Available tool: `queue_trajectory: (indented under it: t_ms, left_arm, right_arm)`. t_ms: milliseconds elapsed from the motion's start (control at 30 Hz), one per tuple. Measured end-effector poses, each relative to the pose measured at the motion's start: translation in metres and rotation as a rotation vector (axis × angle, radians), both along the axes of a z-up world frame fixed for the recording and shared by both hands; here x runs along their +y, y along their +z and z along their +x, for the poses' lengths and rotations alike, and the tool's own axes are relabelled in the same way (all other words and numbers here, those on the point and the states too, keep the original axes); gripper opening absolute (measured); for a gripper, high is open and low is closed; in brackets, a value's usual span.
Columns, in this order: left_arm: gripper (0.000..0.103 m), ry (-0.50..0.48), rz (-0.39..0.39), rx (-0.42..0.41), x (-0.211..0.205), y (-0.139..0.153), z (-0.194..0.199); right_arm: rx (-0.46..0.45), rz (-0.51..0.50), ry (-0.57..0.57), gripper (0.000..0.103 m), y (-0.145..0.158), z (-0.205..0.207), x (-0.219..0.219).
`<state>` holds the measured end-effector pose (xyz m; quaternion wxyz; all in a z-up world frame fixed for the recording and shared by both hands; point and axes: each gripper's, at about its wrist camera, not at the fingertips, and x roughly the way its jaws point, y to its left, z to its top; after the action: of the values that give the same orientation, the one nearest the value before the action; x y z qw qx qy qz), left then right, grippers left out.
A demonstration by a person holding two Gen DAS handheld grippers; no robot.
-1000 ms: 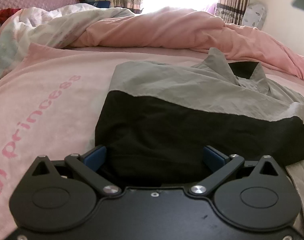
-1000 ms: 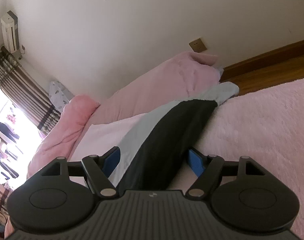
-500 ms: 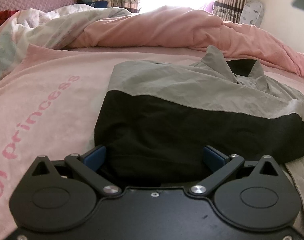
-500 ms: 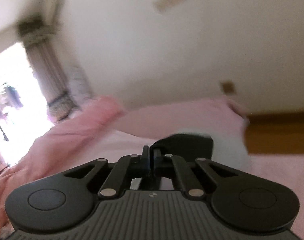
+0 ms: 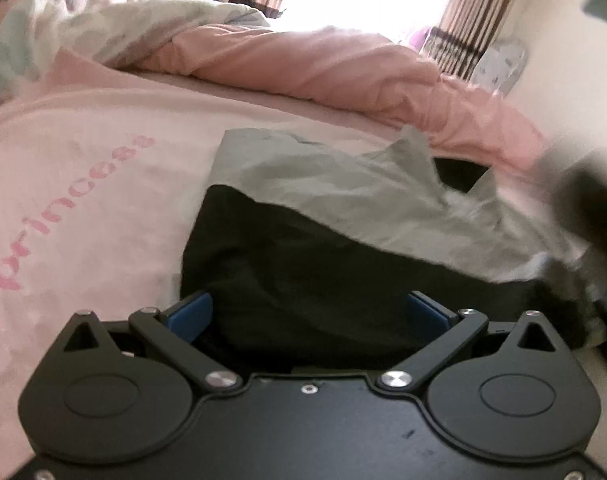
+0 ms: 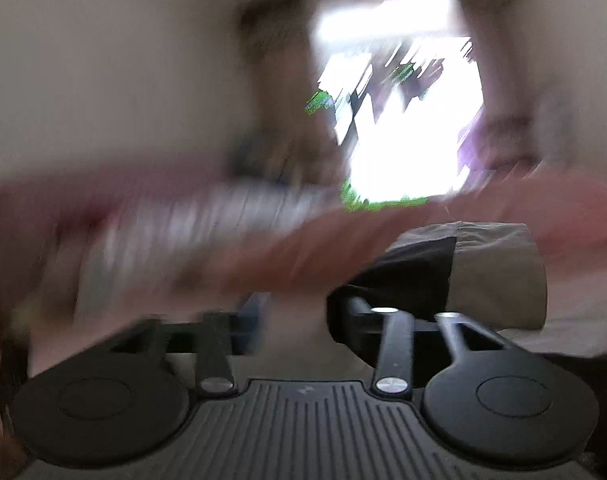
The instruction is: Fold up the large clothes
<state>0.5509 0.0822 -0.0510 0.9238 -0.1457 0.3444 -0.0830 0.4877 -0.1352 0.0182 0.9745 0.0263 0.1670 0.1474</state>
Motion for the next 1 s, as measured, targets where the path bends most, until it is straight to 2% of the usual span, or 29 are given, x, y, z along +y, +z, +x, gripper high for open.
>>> queue_trajectory:
  t_ms: [67, 133, 200, 267, 400, 467, 500, 533, 600, 700, 800, 900, 1000]
  left_arm:
    - [0.103, -0.011, -0.049, 0.002, 0.003, 0.004, -0.002]
    - [0.103, -0.026, -0.075, 0.006, 0.003, 0.004, -0.003]
    - [0.103, -0.040, -0.078, 0.008, -0.001, 0.002, -0.003]
    - [0.103, -0.041, -0.051, -0.003, -0.008, 0.001, -0.002]
    - [0.103, -0.060, -0.060, -0.018, -0.019, 0.002, 0.002]
    - [0.103, -0.067, -0.068, -0.017, -0.023, 0.002, 0.005]
    - [0.103, -0.067, -0.065, -0.016, -0.024, 0.003, 0.005]
    - [0.103, -0.065, -0.061, -0.016, -0.024, 0.004, 0.004]
    - [0.103, -0.065, -0.051, -0.014, -0.023, 0.005, 0.004]
    - [0.103, -0.050, -0.030, -0.008, -0.020, 0.006, 0.003]
    - [0.103, -0.031, -0.029, -0.002, -0.015, 0.008, 0.001]
    - [0.103, -0.039, -0.042, -0.006, -0.018, 0.011, -0.002]
    - [0.103, -0.071, -0.047, -0.010, -0.031, 0.012, -0.002]
  right_arm:
    - [0.084, -0.043, 0.008, 0.056, -0.022, 0.002, 0.012]
    - [0.126, -0.015, 0.006, 0.056, -0.032, -0.006, -0.002]
    - [0.133, 0.042, -0.017, 0.058, -0.029, -0.015, -0.028]
    - [0.125, 0.091, -0.087, 0.062, -0.024, -0.024, -0.056]
    - [0.144, 0.187, -0.218, 0.062, -0.023, -0.015, -0.101]
    - [0.167, 0.176, -0.289, 0.053, -0.034, -0.002, -0.106]
    - [0.189, 0.169, -0.300, 0.045, -0.042, 0.007, -0.107]
    - [0.221, 0.184, -0.292, 0.039, -0.048, 0.019, -0.107]
    - [0.243, 0.253, -0.230, 0.039, -0.059, 0.026, -0.100]
    - [0.177, 0.347, -0.079, 0.046, -0.052, 0.025, -0.079]
    - [0.125, 0.386, 0.084, 0.046, -0.042, 0.018, -0.063]
    - [0.121, 0.376, 0.059, 0.046, -0.035, 0.013, -0.064]
    - [0.143, 0.393, -0.010, 0.046, -0.037, 0.005, -0.087]
